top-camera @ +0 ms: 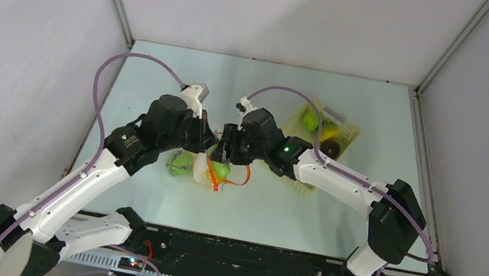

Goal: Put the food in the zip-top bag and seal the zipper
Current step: Place the fake fruit in the zipper food storage bag.

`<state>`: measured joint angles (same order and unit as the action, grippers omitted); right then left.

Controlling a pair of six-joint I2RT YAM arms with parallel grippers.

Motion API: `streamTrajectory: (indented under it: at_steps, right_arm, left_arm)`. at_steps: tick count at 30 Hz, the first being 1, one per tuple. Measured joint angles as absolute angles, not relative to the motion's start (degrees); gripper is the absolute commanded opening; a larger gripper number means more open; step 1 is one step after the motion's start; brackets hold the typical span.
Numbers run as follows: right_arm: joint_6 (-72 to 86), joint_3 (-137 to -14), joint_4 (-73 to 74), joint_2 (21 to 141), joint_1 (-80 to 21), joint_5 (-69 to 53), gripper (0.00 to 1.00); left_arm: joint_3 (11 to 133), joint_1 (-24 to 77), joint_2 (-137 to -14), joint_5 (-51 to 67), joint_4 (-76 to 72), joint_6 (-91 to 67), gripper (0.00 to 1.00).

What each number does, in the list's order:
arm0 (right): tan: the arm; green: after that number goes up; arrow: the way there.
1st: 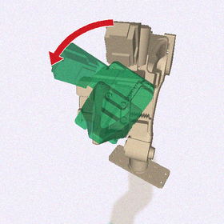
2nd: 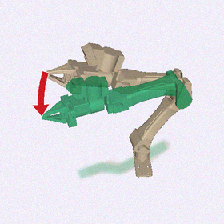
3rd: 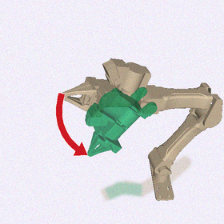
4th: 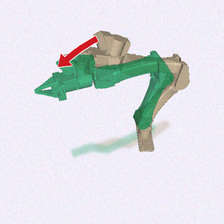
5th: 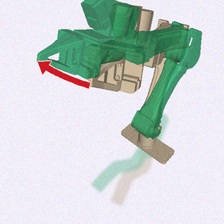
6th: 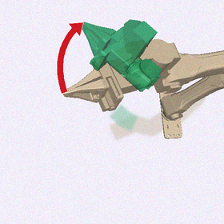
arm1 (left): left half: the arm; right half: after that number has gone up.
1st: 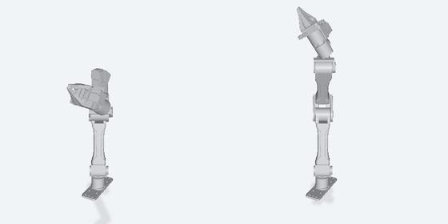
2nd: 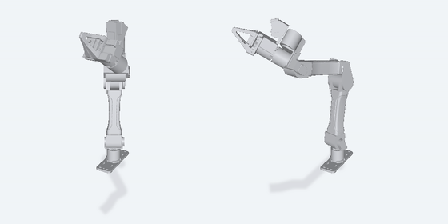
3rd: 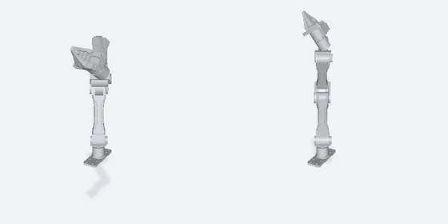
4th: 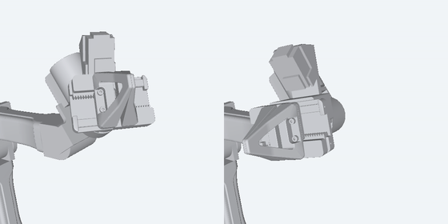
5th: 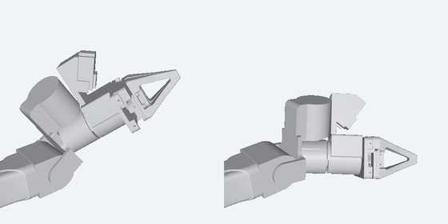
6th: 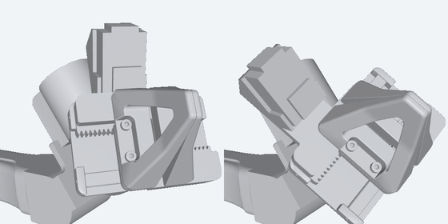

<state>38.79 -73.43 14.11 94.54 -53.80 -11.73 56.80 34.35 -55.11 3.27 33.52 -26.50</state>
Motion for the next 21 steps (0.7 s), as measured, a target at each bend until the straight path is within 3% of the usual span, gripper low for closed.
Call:
streamTrajectory:
  at_steps: [5, 8, 21]
  right_arm:
    - [39.27, -73.43, 14.44, 94.54, -55.18, -6.76, 0.65]
    - [38.76, -73.43, 15.16, 94.54, -55.55, -4.1, 0.96]
    - [35.79, -73.41, 16.16, 89.47, -59.37, -1.72, 1.0]
  left_arm:
    - [56.8, 34.33, -54.35, 2.94, 33.54, -26.46, 0.0]
    - [56.8, 34.33, -54.08, 2.26, 33.76, -26.39, 0.0]
    - [56.8, 34.28, -52.71, 1.21, 33.58, -26.52, 0.0]
